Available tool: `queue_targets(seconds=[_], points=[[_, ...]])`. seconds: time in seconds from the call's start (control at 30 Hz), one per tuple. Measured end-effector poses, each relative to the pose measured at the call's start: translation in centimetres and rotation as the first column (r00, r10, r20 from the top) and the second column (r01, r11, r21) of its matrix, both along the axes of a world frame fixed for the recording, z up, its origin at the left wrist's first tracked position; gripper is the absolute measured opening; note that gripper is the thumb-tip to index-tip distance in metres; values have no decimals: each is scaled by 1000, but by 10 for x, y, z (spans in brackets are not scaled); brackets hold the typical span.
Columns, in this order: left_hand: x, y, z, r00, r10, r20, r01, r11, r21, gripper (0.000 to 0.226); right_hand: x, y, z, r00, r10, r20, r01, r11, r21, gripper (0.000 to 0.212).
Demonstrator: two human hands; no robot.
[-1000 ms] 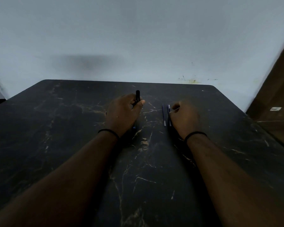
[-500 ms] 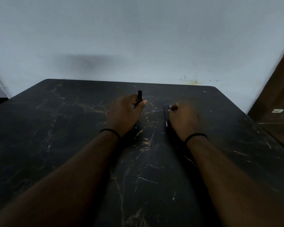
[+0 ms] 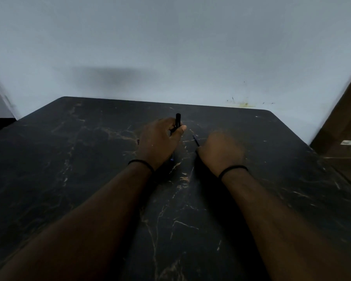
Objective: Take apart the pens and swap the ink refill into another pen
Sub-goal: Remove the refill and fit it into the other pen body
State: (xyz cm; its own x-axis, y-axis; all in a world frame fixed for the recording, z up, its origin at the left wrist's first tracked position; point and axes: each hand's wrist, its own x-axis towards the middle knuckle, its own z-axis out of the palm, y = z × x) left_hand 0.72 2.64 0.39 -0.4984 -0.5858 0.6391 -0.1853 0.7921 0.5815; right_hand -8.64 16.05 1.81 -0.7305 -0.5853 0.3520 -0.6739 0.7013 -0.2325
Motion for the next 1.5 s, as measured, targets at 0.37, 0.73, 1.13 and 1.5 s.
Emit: queue_targets(seconds=[0.37,0.73,1.13,1.5], points=[[3,0,2,1000,5,-1,-5,1000,-1,29,16,-2,13,993,80,91,-56,969,-242,30],[5,4,8,992,-4,124,17,994,-111,33,22,8,18,900,351,-257,-395,413,-821,17],[8,14,13,988,-36,147,73,965,-252,35,26,8,16,902,410,-136,-366,559,-744,7],[6,20,15,990,-63,124,90,969,-229,18,14,2,13,894,429,-130,-414,678,-607,30]])
